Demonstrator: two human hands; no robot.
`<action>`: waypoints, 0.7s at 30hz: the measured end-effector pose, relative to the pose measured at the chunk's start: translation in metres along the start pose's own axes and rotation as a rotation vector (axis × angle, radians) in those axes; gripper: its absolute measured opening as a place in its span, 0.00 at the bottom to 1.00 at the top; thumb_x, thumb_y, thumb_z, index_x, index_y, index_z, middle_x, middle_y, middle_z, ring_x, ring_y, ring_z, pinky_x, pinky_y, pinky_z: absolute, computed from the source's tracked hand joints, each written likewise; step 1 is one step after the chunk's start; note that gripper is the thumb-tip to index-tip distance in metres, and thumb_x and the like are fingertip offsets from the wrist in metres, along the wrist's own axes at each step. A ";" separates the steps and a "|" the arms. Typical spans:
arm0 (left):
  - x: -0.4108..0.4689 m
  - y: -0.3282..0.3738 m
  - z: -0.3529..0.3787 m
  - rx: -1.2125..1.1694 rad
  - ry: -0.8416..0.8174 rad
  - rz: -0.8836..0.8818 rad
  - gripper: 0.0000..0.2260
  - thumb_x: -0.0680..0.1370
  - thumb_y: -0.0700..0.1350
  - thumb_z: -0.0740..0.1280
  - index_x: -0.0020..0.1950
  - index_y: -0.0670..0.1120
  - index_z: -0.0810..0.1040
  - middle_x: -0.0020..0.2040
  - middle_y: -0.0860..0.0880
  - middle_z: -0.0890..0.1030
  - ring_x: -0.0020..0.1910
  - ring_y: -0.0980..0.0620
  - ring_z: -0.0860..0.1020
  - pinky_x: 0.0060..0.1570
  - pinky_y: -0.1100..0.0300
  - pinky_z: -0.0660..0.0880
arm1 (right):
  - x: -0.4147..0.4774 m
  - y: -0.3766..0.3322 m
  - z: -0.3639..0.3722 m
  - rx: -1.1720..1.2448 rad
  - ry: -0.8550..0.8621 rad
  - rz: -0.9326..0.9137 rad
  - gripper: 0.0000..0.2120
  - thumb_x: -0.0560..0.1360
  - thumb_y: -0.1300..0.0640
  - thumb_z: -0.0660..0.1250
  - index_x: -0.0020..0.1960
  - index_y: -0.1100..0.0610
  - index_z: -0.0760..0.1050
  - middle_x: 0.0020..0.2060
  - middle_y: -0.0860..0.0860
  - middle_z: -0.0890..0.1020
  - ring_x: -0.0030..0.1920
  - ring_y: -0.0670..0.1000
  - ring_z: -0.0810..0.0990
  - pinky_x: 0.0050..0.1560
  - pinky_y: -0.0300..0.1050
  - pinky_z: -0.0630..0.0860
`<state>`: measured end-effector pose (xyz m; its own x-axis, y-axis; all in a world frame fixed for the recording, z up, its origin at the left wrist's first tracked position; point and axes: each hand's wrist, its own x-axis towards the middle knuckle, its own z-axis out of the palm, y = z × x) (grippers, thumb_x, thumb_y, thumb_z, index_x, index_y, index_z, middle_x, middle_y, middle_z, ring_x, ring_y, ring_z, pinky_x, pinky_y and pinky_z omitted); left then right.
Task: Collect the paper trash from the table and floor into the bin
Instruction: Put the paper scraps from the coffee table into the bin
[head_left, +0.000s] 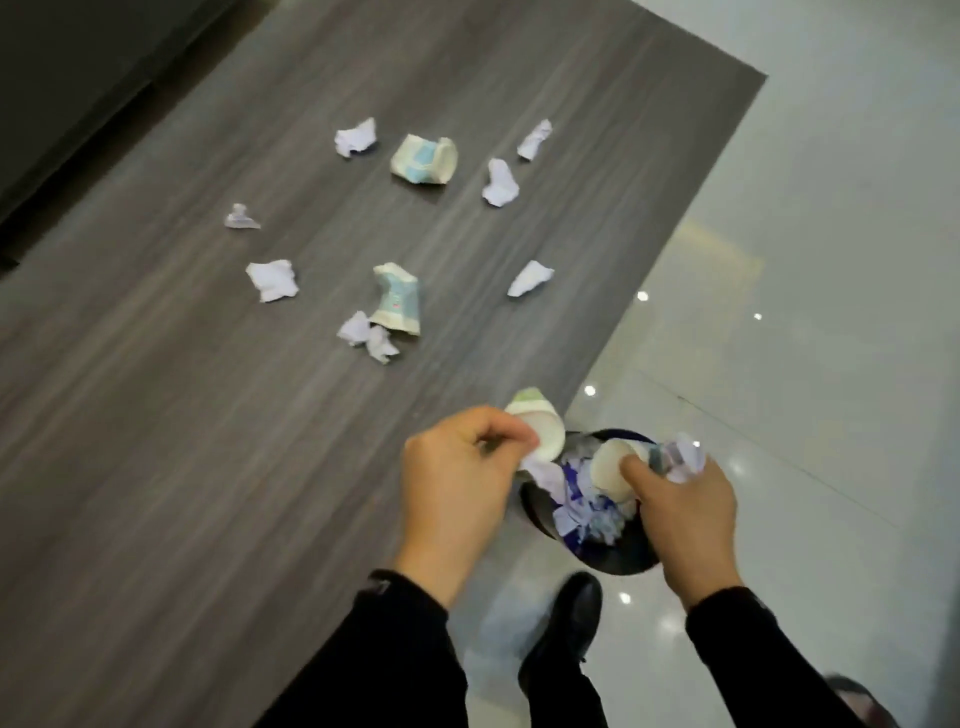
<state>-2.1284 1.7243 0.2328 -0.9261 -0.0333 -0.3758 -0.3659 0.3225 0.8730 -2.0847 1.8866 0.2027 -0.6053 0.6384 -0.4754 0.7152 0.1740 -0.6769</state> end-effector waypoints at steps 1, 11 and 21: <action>-0.001 -0.005 0.017 0.016 -0.038 -0.007 0.18 0.66 0.36 0.73 0.26 0.59 0.78 0.28 0.63 0.81 0.33 0.66 0.78 0.38 0.76 0.71 | 0.007 0.012 -0.010 0.015 -0.002 0.063 0.09 0.67 0.60 0.69 0.42 0.64 0.72 0.37 0.58 0.76 0.39 0.59 0.75 0.43 0.46 0.73; -0.014 -0.076 0.159 0.410 -0.212 -0.144 0.09 0.76 0.46 0.66 0.51 0.48 0.83 0.49 0.47 0.85 0.49 0.48 0.81 0.44 0.63 0.71 | 0.082 0.117 -0.043 -0.077 -0.262 0.485 0.19 0.69 0.62 0.70 0.57 0.67 0.72 0.48 0.59 0.75 0.48 0.59 0.75 0.48 0.50 0.74; -0.013 -0.072 0.146 0.337 -0.184 -0.330 0.08 0.76 0.40 0.63 0.40 0.48 0.80 0.36 0.48 0.82 0.30 0.52 0.78 0.34 0.69 0.74 | 0.089 0.107 -0.049 -0.036 -0.383 0.322 0.14 0.73 0.69 0.60 0.55 0.59 0.75 0.39 0.58 0.78 0.40 0.55 0.76 0.41 0.43 0.73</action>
<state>-2.0764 1.8400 0.1297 -0.7234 -0.0277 -0.6899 -0.5582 0.6115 0.5608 -2.0450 1.9989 0.1159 -0.4322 0.3445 -0.8334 0.8942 0.0438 -0.4456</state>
